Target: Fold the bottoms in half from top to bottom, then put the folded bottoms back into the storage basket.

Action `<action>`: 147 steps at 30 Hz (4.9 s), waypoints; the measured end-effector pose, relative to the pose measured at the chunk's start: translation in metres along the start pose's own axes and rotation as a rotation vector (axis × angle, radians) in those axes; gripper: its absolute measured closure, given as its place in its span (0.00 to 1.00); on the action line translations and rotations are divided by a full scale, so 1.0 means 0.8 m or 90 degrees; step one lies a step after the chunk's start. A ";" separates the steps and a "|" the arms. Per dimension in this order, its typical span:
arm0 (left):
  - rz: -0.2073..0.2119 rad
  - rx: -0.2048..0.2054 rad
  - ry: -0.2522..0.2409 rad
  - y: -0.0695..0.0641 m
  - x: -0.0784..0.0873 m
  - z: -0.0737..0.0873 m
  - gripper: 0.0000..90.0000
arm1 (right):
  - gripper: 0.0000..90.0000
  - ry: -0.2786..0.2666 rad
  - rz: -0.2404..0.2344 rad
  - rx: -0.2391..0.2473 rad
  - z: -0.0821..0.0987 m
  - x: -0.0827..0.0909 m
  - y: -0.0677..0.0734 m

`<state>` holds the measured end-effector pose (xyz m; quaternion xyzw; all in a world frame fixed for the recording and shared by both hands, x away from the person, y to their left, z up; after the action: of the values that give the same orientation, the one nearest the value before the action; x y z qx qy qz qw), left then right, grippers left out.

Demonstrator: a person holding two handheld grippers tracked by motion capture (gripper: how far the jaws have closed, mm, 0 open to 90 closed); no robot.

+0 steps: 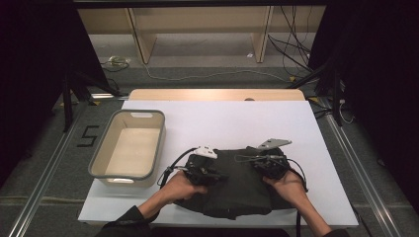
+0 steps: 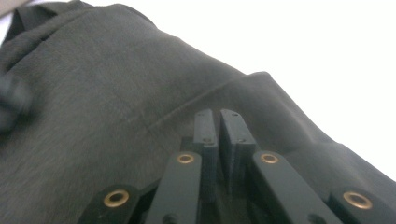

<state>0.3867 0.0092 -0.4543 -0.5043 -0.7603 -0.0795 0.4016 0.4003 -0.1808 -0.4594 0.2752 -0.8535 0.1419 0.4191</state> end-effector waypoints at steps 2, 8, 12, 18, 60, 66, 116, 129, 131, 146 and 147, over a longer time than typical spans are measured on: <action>-0.034 0.019 -0.019 0.014 0.008 -0.010 0.92 | 0.94 0.000 -0.003 -0.005 0.004 0.007 0.000; -0.077 0.034 -0.010 0.035 0.000 -0.013 0.96 | 0.93 0.010 -0.007 0.001 0.016 0.012 0.006; -0.092 0.057 0.001 0.049 -0.010 -0.006 0.99 | 0.93 0.036 -0.009 0.008 0.029 0.005 0.011; -0.110 0.074 0.010 0.058 -0.023 0.002 0.99 | 0.95 0.070 -0.009 0.019 0.041 -0.012 0.019; -0.153 0.184 -0.048 0.091 0.044 0.011 0.35 | 0.34 -0.028 -0.009 -0.137 0.043 0.037 -0.041; -0.158 0.205 -0.032 0.096 0.045 0.020 0.31 | 0.24 -0.009 -0.014 -0.171 0.054 0.035 -0.058; -0.148 0.232 0.167 0.082 0.011 0.093 0.17 | 0.11 0.108 -0.065 -0.228 0.093 0.007 -0.091; -0.106 0.210 0.146 0.086 0.023 0.092 0.83 | 0.10 0.150 -0.040 -0.226 0.099 -0.001 -0.096; -0.090 0.213 0.130 0.086 0.033 0.084 0.92 | 0.12 0.149 -0.042 -0.215 0.100 -0.002 -0.097; -0.096 0.219 0.152 0.080 0.020 0.089 0.37 | 0.09 0.154 -0.001 -0.204 0.098 -0.001 -0.102; -0.103 0.225 0.153 0.081 0.018 0.088 0.37 | 0.09 0.160 0.003 -0.207 0.099 -0.003 -0.104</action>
<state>0.4005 0.0874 -0.5099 -0.3505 -0.7472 -0.0363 0.5635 0.4000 -0.2852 -0.5085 0.1816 -0.8067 0.0365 0.5611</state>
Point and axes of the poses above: each handheld gripper's, and its own axes: x roughly backward along the jaws, z roughly out of its underside, y roughly to its left, the point moved 5 cm from there along -x, roughly forward along the jaws, and after that the axes turned 6 degrees about y, right-handed, at the moved point
